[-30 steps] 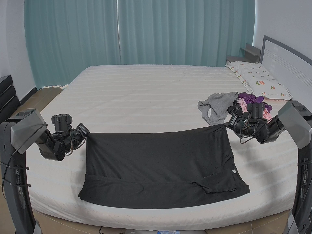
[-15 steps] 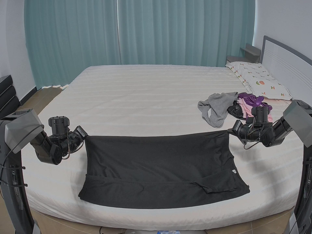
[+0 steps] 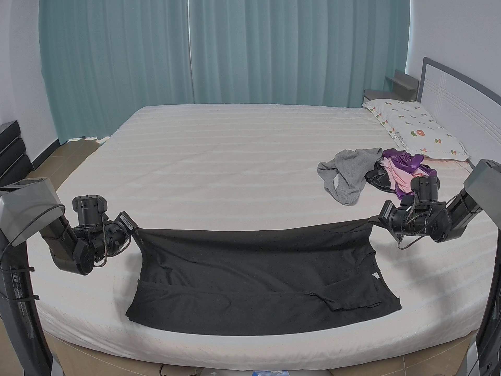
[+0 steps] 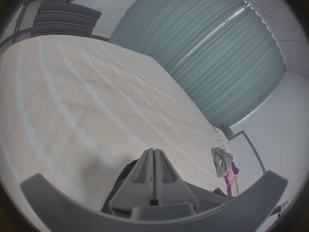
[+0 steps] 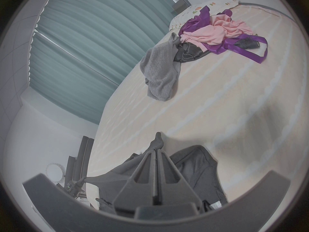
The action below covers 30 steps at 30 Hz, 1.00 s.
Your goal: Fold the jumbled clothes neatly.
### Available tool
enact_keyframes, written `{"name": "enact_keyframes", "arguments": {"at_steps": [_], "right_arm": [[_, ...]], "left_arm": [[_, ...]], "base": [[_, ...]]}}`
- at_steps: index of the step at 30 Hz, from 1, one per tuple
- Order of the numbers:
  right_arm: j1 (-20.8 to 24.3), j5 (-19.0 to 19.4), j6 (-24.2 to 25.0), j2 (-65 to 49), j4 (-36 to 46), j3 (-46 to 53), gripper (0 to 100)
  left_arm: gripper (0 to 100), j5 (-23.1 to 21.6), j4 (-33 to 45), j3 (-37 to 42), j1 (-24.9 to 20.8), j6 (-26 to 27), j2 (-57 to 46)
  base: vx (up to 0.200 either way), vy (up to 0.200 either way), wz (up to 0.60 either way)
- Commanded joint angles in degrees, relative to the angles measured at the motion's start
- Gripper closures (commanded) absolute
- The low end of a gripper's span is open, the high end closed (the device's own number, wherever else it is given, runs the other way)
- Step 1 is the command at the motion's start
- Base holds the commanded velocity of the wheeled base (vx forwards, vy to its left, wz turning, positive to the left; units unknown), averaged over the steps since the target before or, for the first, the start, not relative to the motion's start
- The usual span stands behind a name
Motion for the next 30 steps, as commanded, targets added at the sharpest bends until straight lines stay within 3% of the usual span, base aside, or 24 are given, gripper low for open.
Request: {"name": "enact_keyframes", "arguments": {"at_steps": [1,20,30], "right_arm": [[-0.2,0.5,-0.6,-1.9,0.0,2.6,100],[-0.5,0.7,-9.9,-1.3,-0.1,13.4,100],[-0.6,0.1,-13.9,0.0,-0.2,16.2,100]], "left_arm": [[100,-0.1,0.0,1.6,0.0,0.0,-1.1],[100,-0.6,0.0,10.2,-0.7,0.1,-0.7],[100,-3.9,-0.1,14.7,-0.6,0.3,-0.7]], "base": [[0.000,0.000,0.00],[0.000,0.000,0.00],[0.000,0.000,0.00]]}}
